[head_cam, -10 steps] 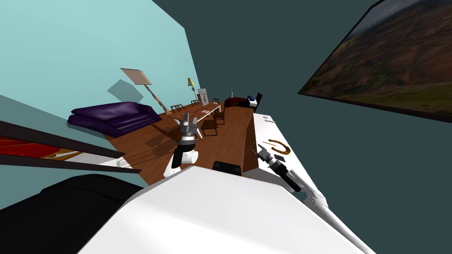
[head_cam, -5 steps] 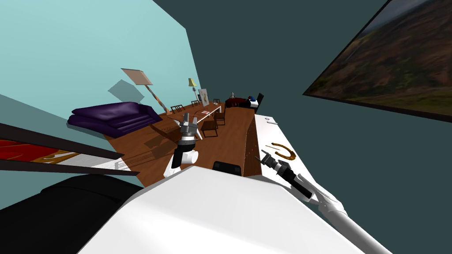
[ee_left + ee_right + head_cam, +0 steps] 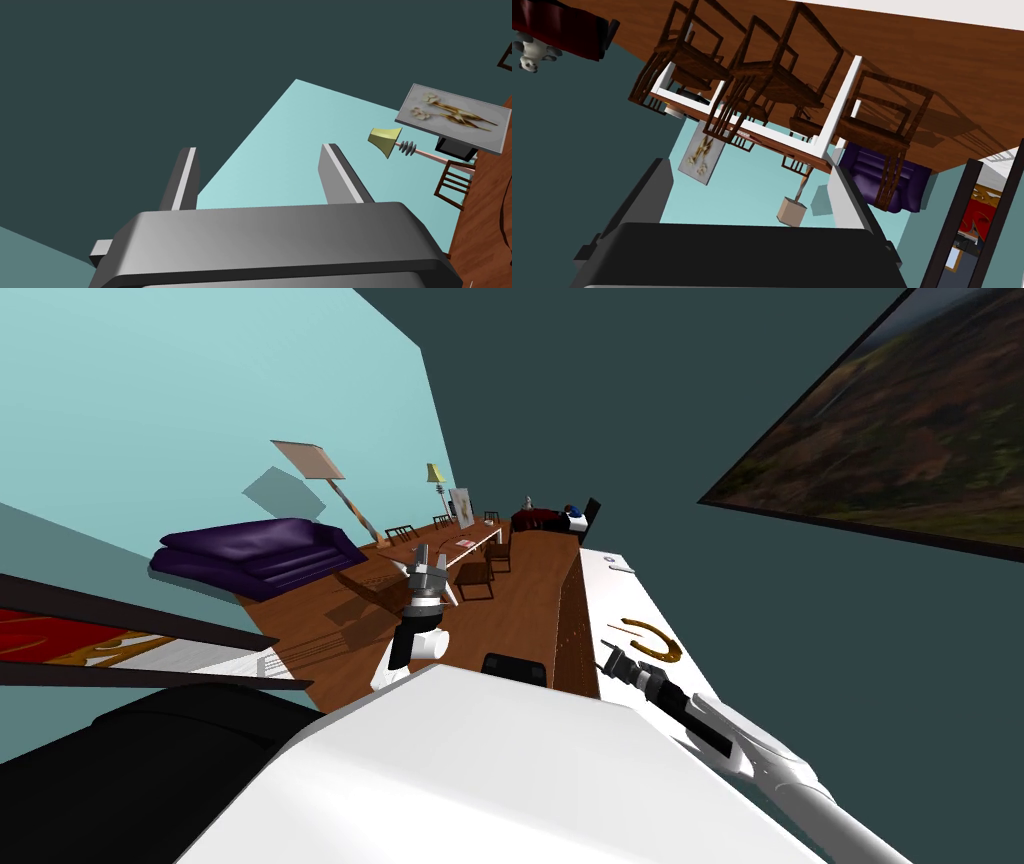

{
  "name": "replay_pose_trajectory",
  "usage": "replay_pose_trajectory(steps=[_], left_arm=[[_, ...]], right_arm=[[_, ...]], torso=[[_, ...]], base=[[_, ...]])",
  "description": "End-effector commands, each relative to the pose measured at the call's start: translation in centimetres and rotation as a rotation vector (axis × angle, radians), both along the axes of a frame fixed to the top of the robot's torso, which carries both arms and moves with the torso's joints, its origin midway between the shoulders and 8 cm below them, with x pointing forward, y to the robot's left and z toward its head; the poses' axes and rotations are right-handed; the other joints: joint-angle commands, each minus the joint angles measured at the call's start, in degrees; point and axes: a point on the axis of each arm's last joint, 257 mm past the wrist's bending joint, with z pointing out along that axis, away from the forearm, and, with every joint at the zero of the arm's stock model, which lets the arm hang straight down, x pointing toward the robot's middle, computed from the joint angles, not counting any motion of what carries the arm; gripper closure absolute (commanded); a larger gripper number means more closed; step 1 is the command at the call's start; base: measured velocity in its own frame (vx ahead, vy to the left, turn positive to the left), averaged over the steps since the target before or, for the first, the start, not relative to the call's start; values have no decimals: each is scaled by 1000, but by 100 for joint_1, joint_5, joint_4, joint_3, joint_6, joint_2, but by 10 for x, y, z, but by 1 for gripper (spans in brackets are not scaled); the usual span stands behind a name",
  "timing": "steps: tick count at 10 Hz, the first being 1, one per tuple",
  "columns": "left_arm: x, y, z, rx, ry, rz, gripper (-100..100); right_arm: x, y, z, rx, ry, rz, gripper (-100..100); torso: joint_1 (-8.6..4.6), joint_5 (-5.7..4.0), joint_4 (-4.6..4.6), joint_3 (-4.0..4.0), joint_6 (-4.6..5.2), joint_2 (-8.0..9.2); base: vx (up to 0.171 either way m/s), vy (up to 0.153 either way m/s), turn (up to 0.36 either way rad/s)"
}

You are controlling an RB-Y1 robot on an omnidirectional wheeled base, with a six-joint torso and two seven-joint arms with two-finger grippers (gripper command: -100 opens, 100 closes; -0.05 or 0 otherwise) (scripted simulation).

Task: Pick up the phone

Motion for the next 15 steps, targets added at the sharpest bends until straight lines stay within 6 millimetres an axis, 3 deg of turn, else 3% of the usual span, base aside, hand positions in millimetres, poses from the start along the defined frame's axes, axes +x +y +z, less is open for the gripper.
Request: replay_pose_trajectory(steps=[1,2,3,5,6,7,8,9,10,11,12,13,15], left_arm=[[0,0,0,0,0,0,0],[0,0,0,0,0,0,0],[0,0,0,0,0,0,0],[0,0,0,0,0,0,0],[0,0,0,0,0,0,0],[0,0,0,0,0,0,0],[0,0,0,0,0,0,0],[0,0,0,0,0,0,0],[0,0,0,0,0,0,0],[0,0,0,0,0,0,0],[0,0,0,0,0,0,0],[0,0,0,0,0,0,0],[0,0,0,0,0,0,0]], right_arm=[[-8,-15,-8,-50,22,12,-100],[-25,-37,-20,-132,60,48,-100],[-27,-43,-21,-141,67,41,-100],[-66,-94,-40,-295,155,96,-100],[-67,-99,-38,-306,158,97,-100],[-87,-125,-43,-379,204,124,-100],[-84,-119,-42,-371,195,133,-100],[-87,-125,-43,-379,204,124,-100],[-107,-150,-46,-444,249,149,-100],[-107,-150,-46,-444,249,149,-100],[-125,-168,-47,-496,289,179,-100],[-127,-172,-47,-501,294,173,-100],[-168,-207,-50,-592,382,219,-100]], torso=[[0,0,0,0,0,0],[1,-1,-1,-3,-1,-4],[4,0,-3,-8,-1,-14],[1,0,-3,-8,-1,-13],[-2,0,-6,-17,-2,-29],[-7,-2,-6,-14,-1,-22],[-6,-1,-4,-9,-1,-15],[-5,-4,-2,-5,-2,-6],[-1,-2,1,4,-1,9],[0,-1,0,-1,-1,-1],[-1,-2,-1,-2,0,-1],[-4,-2,-1,-4,-1,-6],[-12,-3,-1,-3,0,-4]], base=[[82,7,4],[112,23,24],[96,19,6],[131,6,19],[123,-15,8],[102,-15,11],[74,-8,6],[29,3,4],[83,4,12],[80,-1,9],[89,-9,11],[77,-22,9],[115,-31,15]])
